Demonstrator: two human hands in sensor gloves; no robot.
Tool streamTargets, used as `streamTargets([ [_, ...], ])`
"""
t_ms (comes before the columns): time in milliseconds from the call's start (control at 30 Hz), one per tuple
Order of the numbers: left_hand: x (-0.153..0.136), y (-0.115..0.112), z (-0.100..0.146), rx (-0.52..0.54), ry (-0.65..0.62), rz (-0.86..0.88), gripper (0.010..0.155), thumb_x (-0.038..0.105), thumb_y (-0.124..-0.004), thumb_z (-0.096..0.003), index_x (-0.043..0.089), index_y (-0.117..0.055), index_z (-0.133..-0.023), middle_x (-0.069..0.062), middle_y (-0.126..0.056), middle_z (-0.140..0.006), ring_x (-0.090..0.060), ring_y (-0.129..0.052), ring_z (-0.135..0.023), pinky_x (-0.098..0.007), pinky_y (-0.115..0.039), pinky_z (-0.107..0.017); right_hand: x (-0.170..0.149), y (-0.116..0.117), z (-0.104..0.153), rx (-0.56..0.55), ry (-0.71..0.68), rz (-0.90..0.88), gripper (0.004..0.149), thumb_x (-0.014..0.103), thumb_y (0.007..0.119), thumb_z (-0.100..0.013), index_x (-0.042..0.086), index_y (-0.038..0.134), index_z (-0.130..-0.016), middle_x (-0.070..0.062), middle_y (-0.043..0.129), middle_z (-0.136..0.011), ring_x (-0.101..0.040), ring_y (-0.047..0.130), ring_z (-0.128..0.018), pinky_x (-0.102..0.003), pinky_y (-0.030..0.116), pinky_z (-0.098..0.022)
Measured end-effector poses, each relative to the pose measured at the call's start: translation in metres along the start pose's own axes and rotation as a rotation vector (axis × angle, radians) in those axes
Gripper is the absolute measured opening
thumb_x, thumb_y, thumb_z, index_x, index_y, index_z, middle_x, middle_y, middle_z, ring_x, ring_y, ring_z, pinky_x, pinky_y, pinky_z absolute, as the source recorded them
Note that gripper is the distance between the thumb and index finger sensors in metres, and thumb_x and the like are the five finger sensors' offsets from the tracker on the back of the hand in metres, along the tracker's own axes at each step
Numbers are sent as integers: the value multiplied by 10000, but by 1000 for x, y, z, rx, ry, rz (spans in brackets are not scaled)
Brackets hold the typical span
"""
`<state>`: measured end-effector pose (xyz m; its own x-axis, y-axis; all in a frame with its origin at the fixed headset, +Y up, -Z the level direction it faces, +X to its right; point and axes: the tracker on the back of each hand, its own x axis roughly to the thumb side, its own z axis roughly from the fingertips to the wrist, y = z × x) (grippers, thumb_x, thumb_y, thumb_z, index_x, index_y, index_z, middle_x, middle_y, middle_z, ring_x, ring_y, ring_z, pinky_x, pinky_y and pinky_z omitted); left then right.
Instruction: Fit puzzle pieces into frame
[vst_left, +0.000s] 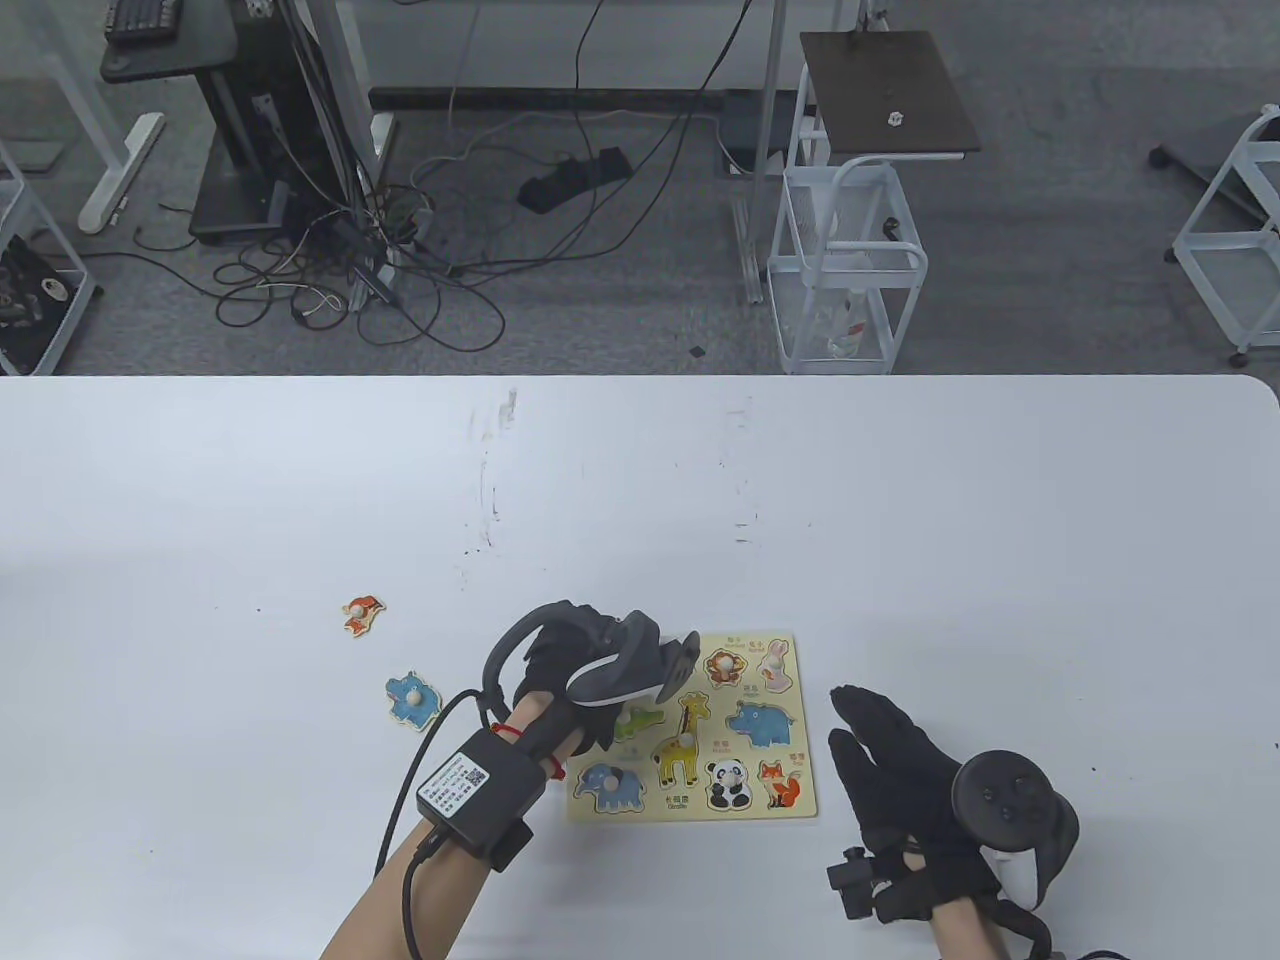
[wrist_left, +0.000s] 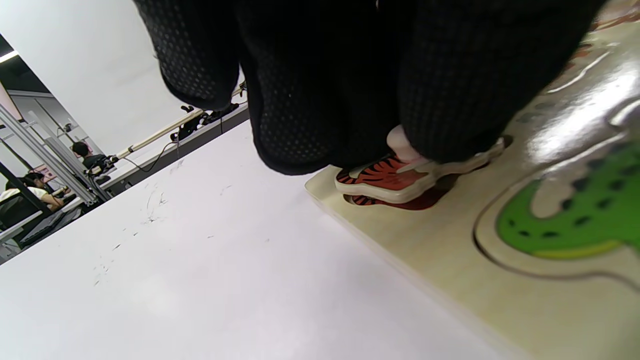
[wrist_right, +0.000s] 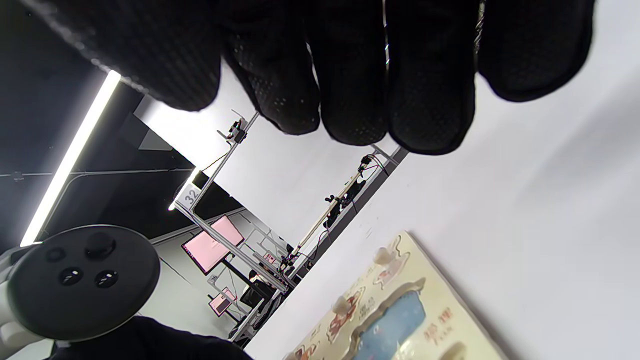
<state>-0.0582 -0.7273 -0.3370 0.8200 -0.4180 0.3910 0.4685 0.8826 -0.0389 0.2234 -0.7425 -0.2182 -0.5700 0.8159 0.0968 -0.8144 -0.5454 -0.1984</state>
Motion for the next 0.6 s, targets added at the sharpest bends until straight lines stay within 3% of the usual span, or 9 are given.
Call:
streamTargets([
  [367, -1, -3, 0, -9, -2, 32, 458, 440, -947, -360, 388, -913, -814, 60, -1030, -823, -147, -1091, -692, -440, -808, -670, 0, 0, 0, -2, 1, 0, 580, 482, 801, -412, 144, 856, -881, -162, 837, -896, -487, 937, -693, -663, 710, -514],
  [600, -25, 0, 22, 21, 43, 33, 500, 446, -932, -363, 382, -880, -856, 51, -986, -876, -159, -1065, -727, -447, -789, -683, 0, 0, 0, 1, 4, 0, 586, 482, 802, -411, 142, 850, -886, -161, 837, -896, -486, 939, -689, -664, 710, -513],
])
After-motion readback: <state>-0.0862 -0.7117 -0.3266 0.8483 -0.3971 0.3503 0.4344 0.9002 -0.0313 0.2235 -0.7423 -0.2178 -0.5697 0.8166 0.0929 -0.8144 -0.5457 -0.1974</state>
